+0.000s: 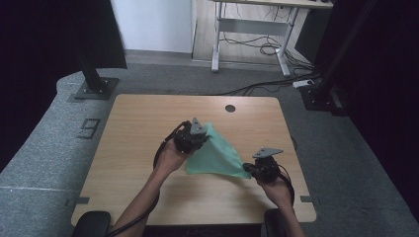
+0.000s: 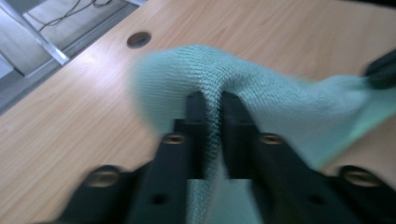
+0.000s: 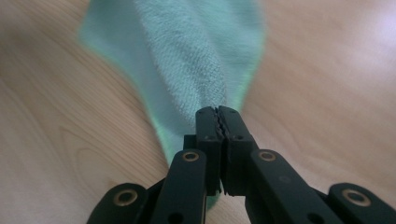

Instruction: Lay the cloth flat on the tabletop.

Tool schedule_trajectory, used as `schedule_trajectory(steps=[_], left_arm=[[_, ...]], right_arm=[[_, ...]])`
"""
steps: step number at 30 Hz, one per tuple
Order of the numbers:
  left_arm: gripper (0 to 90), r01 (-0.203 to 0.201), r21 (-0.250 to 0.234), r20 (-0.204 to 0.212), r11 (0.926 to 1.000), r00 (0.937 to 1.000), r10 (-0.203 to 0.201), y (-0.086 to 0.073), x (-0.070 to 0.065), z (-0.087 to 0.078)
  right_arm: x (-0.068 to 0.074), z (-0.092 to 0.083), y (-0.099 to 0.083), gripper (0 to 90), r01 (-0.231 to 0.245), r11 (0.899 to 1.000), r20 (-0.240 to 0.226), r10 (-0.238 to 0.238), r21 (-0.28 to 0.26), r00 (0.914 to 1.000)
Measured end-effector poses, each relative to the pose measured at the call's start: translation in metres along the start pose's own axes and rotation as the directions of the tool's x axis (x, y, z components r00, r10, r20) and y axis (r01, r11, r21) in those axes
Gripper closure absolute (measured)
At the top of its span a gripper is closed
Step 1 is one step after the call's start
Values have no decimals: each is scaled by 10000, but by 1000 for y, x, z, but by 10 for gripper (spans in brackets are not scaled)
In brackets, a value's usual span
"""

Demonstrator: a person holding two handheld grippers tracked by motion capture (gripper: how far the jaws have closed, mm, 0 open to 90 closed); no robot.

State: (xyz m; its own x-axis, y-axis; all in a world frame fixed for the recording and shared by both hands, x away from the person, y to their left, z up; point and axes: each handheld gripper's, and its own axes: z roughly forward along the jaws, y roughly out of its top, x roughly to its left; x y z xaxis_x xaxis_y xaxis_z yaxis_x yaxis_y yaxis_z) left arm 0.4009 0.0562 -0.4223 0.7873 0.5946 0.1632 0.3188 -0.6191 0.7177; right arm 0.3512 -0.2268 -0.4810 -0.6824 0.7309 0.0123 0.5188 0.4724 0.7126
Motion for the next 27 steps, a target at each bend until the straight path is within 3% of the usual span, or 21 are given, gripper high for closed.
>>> schedule_trajectory(steps=[1,3,5,7,11,13,20,22,24,27], left_arm=[[586,-17,528,-20,9986,10000,19,-8,-2,8],[458,250,1146,-128,9931,9996,-237,-31,-2,24],[343,850,1311,-134,9877,9964,-840,-52,4,31],[308,1215,1285,-76,9842,9926,-1216,-66,11,31],[268,1838,958,-141,9783,9830,-1833,-74,24,27],[259,2062,795,48,9753,9783,-2073,-75,29,25],[274,2060,1140,-120,9719,9785,-2060,-86,33,24],[276,2092,1318,-106,9689,9777,-2097,-93,35,27],[277,2101,1532,-348,9656,9777,-2072,-100,36,31],[285,2292,1740,-521,9577,9733,-2234,-110,41,40]], right_arm=[[1,0,0,872,58,9997,102,-60,233,9999],[-3,7,-11,863,-166,9952,128,154,967,9998],[-7,13,-28,764,-345,9877,70,338,1526,9994],[-11,10,-38,674,-703,9870,58,702,1446,9975],[-19,3,-37,587,-926,9904,441,885,1024,9951],[-22,4,-31,562,-943,9921,561,898,831,9944],[-16,23,-16,516,-407,9961,499,369,778,9981],[-15,29,-12,509,-320,9964,502,281,785,9983],[-17,35,-8,506,-339,9966,563,296,757,9980],[-21,43,-3,499,-358,9960,678,303,818,9972]])
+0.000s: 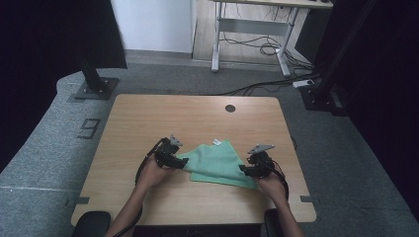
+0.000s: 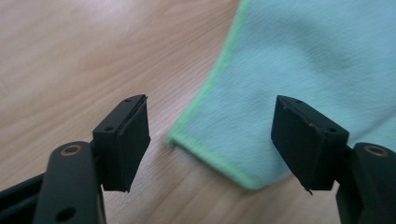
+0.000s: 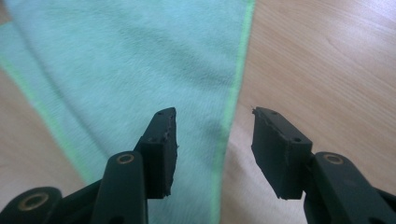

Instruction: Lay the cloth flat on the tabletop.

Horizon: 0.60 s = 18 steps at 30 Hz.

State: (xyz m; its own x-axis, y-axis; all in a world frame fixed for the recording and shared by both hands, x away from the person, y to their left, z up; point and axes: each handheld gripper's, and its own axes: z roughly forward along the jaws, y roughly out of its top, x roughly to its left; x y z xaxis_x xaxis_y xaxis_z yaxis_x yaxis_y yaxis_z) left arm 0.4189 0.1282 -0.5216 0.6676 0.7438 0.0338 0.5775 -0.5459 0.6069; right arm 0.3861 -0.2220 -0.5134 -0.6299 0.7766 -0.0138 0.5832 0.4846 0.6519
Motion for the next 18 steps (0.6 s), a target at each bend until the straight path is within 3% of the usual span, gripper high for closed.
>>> schedule_trajectory(steps=[3,6,8,10,15,18], left_arm=[[308,88,115,-257,9999,9996,-85,-3,6,11],[301,383,-101,-146,9992,9992,-385,-1,13,17],[301,160,-83,-413,9998,9990,-163,4,15,19],[301,153,-61,-591,9999,9981,-157,9,18,23],[301,327,-206,-936,9993,9950,-345,23,29,35],[308,519,-413,-849,9978,9949,-553,26,29,32]], right_arm=[[-3,9,1,499,-30,9998,23,30,208,10000],[-5,17,-1,499,-42,9990,143,35,442,9999],[-6,23,-3,494,-15,9980,195,3,626,9998],[-9,24,-4,498,-255,9986,123,250,469,9996],[-11,26,0,503,-117,9988,351,100,477,9993],[-14,28,0,508,-358,9988,291,349,321,9990]])
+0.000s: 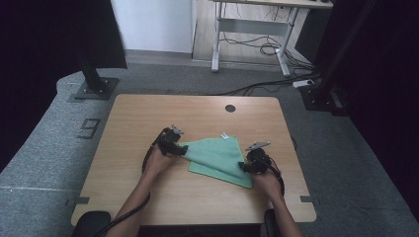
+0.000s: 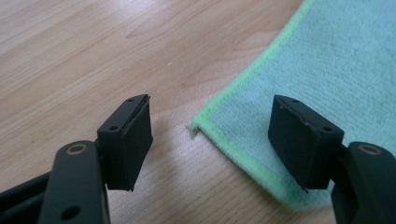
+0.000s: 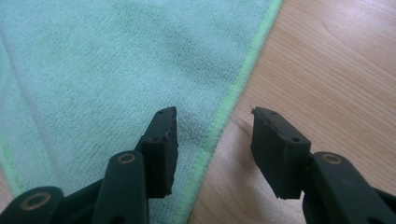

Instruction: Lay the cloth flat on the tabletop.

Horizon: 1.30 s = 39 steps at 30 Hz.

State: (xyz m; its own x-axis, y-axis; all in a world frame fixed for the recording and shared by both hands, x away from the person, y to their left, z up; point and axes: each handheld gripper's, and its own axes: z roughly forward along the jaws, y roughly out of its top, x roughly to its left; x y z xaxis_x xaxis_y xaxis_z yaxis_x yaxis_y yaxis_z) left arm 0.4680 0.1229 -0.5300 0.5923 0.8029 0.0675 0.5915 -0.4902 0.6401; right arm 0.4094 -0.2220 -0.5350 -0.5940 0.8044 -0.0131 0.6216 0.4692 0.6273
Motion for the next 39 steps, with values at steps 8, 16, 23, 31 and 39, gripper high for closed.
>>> schedule_trajectory(steps=[8,16,23,31,39], left_arm=[[439,-295,-996,1230,9946,9915,417,-21,-32,-48],[539,-843,-381,1844,9957,9787,899,-35,-70,-26],[848,-303,-639,2080,9975,9772,430,-40,-74,-26],[877,-287,-451,2007,9986,9789,372,-39,-61,-54],[873,181,-36,2032,9998,9790,-170,-66,-46,-60]], right_arm=[[-2,0,-4,522,-309,9993,-123,306,-223,9995],[3,-1,-6,549,-388,9986,11,389,-349,9992],[7,-3,-7,545,-398,9989,-40,397,-241,9992],[16,-3,5,531,28,9999,42,-28,-146,10000],[22,25,49,386,336,9982,330,-320,-488,9989]])
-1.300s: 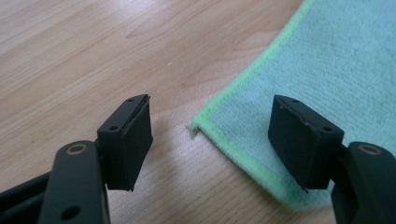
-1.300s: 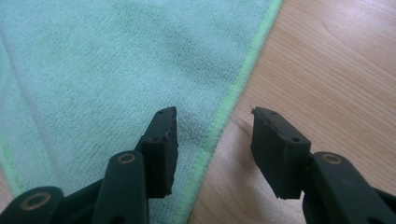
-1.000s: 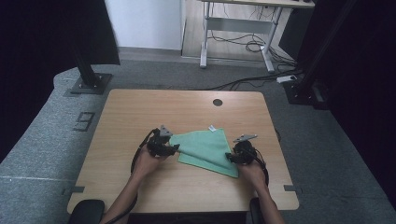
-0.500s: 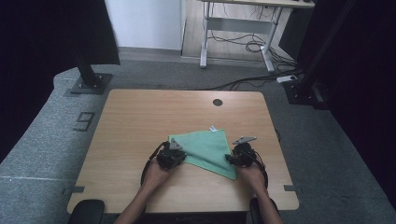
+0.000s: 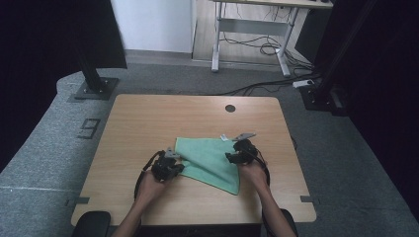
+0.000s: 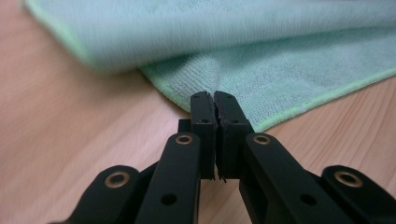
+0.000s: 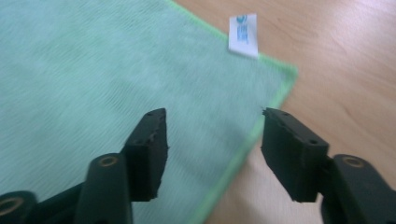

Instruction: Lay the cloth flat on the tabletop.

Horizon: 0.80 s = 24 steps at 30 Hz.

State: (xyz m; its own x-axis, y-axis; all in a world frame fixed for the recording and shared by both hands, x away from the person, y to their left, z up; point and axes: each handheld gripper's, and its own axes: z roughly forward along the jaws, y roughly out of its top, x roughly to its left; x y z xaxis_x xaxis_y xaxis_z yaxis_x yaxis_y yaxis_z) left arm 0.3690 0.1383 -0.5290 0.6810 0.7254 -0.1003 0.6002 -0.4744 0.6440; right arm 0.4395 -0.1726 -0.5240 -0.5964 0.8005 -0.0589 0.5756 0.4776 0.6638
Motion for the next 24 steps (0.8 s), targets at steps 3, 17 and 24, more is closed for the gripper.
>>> schedule_trajectory(steps=[3,17,24], left_arm=[[872,133,-42,-21,9999,9999,-133,-9,3,-6],[319,339,-801,-739,9962,9965,-399,-8,19,-25],[248,666,-860,-1285,9941,9887,-774,20,43,10]], right_arm=[[-1,14,4,382,192,9988,369,-210,460,9991],[-8,-7,-6,292,-467,9989,644,469,-60,9968],[8,-33,-34,261,-815,9966,443,817,-76,9957]])
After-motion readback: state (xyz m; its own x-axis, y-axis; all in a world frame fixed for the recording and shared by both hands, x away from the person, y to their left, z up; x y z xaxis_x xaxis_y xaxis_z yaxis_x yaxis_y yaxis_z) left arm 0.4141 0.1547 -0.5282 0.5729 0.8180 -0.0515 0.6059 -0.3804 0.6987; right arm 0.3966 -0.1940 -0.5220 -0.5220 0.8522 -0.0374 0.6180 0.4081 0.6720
